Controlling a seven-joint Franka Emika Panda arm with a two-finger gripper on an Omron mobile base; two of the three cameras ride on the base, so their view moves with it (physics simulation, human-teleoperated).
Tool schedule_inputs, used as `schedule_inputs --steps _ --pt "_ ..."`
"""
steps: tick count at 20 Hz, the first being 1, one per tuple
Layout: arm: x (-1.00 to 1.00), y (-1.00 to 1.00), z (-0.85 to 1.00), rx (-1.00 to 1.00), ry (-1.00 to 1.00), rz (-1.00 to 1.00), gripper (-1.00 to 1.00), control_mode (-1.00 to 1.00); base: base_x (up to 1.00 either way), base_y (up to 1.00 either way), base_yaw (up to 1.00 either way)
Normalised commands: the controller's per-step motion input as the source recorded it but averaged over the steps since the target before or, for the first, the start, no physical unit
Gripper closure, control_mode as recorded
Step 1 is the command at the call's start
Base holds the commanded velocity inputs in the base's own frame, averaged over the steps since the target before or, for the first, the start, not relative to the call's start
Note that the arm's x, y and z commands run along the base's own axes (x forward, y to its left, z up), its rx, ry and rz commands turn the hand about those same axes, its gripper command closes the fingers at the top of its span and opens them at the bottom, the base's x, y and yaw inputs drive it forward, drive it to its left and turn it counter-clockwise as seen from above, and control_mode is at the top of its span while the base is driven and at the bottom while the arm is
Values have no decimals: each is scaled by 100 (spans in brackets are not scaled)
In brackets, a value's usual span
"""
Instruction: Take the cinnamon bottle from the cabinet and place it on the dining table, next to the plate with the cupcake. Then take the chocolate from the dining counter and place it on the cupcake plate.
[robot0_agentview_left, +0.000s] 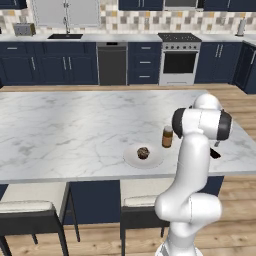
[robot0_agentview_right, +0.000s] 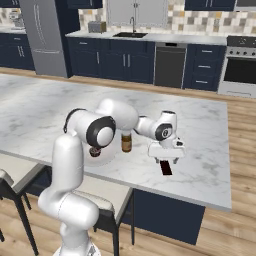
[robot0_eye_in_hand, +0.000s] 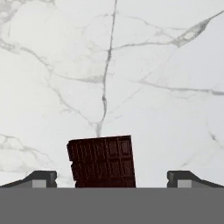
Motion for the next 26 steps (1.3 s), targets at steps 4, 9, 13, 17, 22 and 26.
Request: schedule_inputs --steps 4,9,13,17,22,26 --pt "1 -1 -25 1 0 0 -100 -100 0 0 0" --pt "2 -2 -27 0 0 0 -100 -100 0 0 0" --pt "-1 -2 -34 0 -2 0 -100 -100 0 0 0" --pt "-20 0 -64 0 -8 0 100 -100 0 0 0" --pt "-30 0 -70 0 -6 0 100 -100 0 0 0" --pt "-40 6 -62 -1 -4 0 100 -100 0 0 0"
